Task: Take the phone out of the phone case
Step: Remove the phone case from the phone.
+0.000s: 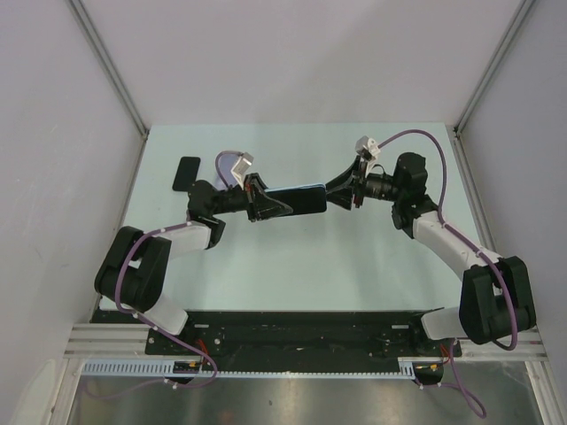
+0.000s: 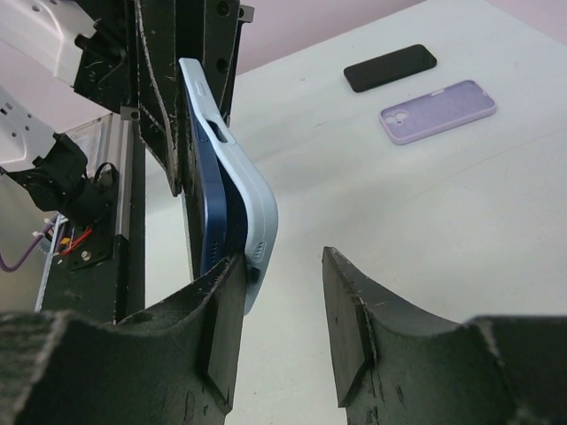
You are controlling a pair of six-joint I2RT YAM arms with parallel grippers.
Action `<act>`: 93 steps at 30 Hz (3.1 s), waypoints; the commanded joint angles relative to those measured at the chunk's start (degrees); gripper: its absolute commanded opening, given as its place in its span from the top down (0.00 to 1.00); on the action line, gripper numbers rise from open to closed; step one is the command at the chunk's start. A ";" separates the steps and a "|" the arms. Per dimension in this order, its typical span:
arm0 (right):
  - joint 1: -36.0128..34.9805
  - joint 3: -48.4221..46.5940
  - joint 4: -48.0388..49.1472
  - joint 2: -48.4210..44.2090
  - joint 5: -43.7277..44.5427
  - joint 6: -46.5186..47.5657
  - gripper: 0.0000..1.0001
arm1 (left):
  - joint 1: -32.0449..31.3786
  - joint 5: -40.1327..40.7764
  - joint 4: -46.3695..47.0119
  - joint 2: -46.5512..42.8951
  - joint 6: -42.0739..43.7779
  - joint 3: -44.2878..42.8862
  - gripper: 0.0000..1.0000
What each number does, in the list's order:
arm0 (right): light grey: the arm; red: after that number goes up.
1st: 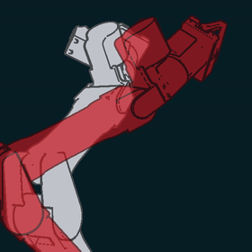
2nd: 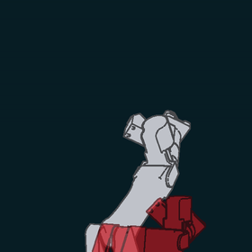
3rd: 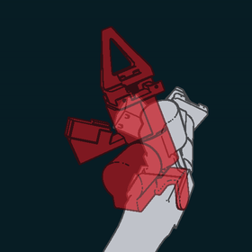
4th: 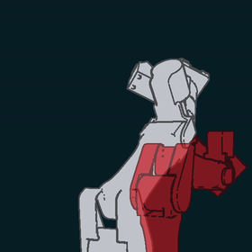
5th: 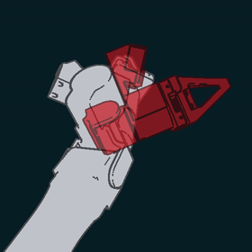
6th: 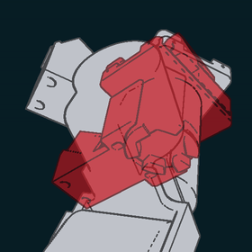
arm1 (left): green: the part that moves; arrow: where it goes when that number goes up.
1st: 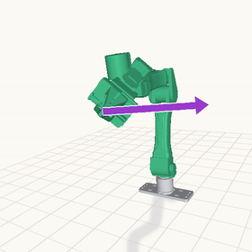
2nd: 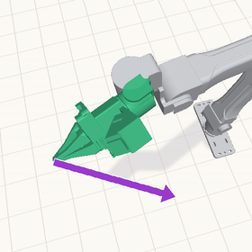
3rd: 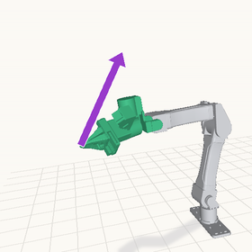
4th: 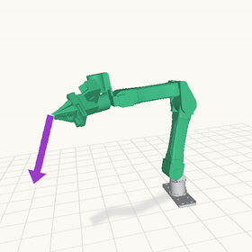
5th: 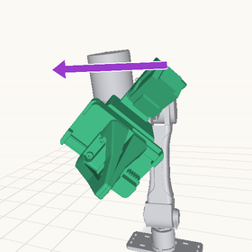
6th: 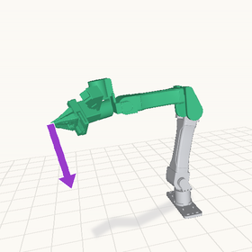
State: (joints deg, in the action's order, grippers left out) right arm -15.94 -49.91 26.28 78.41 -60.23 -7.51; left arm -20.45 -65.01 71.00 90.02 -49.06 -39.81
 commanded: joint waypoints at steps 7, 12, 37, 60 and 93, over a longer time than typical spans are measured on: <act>-1.55 -2.56 -3.88 1.04 -0.49 3.73 0.52 | -2.14 -0.55 6.69 -1.78 0.01 -0.88 1.00; -1.37 -2.56 1.13 2.62 -11.39 -2.76 0.48 | -2.14 -0.38 6.69 -1.86 0.36 -0.62 1.00; -3.65 -2.56 9.05 6.31 -14.83 -12.79 0.43 | -0.73 6.04 6.69 -3.54 2.48 2.28 1.00; -5.59 -2.56 8.52 7.19 -13.42 -11.74 0.43 | -0.73 5.95 6.69 -3.45 2.56 2.11 1.00; -9.19 -2.56 14.23 9.74 -13.78 -16.84 0.51 | -1.26 5.42 6.87 -1.42 1.60 1.49 1.00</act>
State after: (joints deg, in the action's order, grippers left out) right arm -21.61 -51.00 37.23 87.72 -71.88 -21.67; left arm -21.15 -67.92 73.65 88.23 -48.07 -36.82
